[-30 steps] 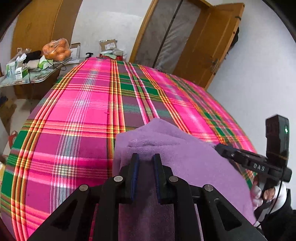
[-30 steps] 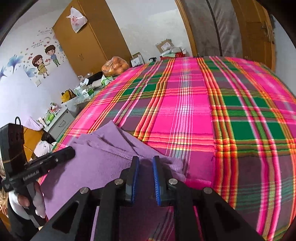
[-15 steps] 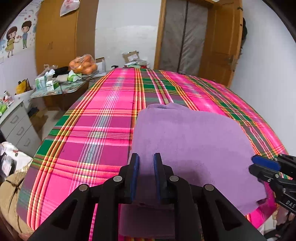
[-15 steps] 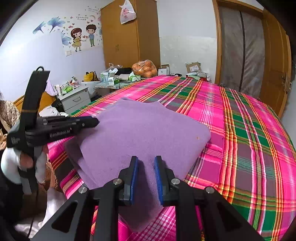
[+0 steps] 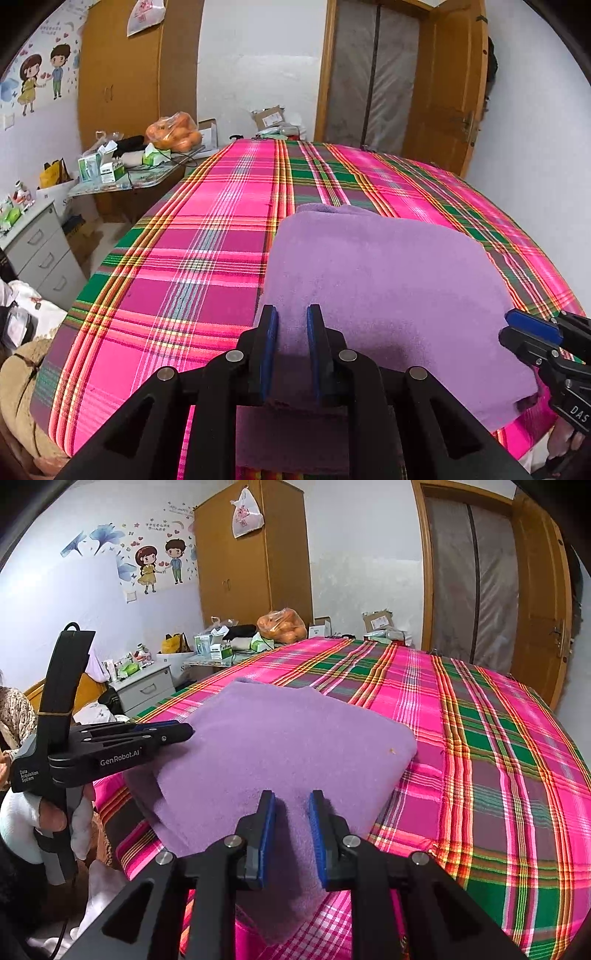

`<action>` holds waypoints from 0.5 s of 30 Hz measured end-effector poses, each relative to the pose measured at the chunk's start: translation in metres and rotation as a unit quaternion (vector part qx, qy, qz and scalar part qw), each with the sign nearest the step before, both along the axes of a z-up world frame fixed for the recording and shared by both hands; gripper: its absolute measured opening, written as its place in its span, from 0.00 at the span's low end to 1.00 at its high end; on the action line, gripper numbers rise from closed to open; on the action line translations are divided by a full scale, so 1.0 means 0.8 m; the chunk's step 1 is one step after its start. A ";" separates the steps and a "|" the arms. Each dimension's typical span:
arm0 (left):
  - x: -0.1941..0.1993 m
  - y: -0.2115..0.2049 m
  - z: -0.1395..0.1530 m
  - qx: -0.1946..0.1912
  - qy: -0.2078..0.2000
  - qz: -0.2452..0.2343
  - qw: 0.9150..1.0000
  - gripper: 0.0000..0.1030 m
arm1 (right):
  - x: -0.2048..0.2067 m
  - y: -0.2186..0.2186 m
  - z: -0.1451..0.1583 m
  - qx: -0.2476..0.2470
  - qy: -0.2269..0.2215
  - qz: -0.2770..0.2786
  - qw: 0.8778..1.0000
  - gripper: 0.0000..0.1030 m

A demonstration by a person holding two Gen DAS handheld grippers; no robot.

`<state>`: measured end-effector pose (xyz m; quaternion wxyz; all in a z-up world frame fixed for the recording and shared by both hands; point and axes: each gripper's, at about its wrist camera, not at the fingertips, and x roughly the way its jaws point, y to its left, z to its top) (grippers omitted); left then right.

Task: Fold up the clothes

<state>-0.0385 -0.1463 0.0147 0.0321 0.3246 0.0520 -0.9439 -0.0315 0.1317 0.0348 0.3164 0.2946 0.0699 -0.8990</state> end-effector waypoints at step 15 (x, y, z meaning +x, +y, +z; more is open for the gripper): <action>0.003 0.005 -0.003 -0.008 0.008 0.006 1.000 0.17 | -0.003 0.000 0.003 -0.010 -0.010 0.005 1.000 0.19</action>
